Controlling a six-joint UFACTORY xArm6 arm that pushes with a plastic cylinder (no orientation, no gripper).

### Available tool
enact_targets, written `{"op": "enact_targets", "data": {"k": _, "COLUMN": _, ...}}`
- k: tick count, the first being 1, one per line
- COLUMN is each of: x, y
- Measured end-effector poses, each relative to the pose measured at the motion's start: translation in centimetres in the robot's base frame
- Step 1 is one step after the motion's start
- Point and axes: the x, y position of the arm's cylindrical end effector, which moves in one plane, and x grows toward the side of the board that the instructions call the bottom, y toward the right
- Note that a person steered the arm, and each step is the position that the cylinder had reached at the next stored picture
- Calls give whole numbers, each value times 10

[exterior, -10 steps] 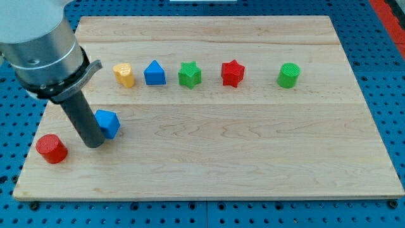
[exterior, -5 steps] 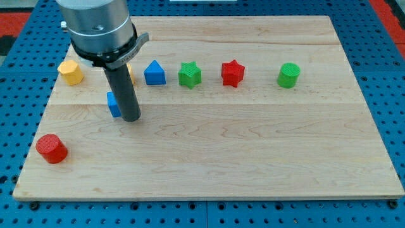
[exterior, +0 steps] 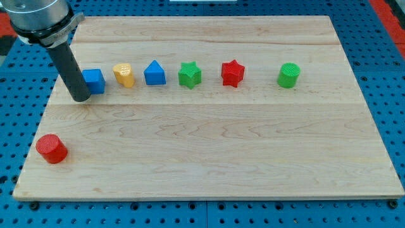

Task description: Move the blue cube to the yellow heart

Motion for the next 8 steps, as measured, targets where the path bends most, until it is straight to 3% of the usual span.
{"op": "enact_targets", "data": {"k": 8, "x": -25, "y": 18}}
